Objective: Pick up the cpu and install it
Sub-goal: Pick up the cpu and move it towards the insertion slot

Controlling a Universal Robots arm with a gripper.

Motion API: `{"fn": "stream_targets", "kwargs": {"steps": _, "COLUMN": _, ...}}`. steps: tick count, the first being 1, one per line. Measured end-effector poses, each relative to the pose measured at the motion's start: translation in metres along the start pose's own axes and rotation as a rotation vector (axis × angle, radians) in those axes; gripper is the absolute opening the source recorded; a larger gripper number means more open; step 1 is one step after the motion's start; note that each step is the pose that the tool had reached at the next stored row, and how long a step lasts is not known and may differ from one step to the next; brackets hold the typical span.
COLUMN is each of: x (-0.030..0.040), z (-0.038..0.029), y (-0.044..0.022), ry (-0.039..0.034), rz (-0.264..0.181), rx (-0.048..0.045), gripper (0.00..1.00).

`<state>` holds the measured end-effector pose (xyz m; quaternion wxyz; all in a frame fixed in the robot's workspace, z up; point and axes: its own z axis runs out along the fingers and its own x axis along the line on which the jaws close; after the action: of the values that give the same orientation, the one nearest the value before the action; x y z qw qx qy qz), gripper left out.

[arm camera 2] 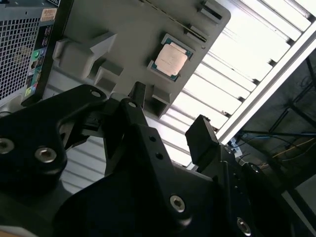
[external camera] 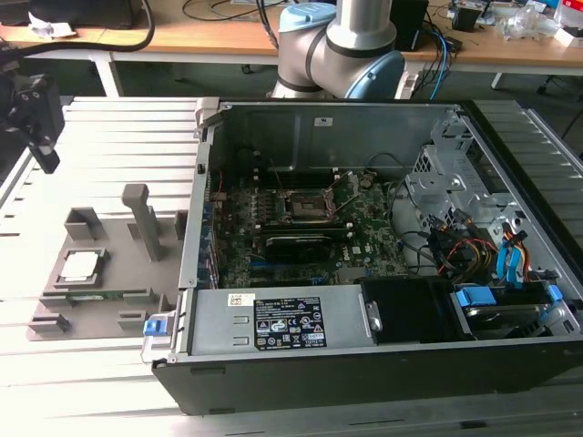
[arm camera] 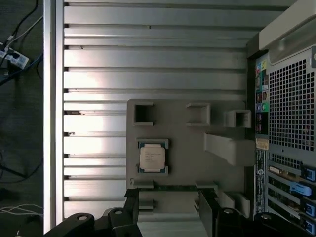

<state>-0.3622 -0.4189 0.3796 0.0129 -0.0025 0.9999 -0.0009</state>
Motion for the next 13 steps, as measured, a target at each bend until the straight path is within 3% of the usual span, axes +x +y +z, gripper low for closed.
{"fn": "stream_targets", "kwargs": {"steps": 13, "x": 0.0003, "z": 0.0114, "y": 0.0000, "ry": 0.0000, "rz": 0.000, "rx": 0.0000, "gripper": 0.60}}
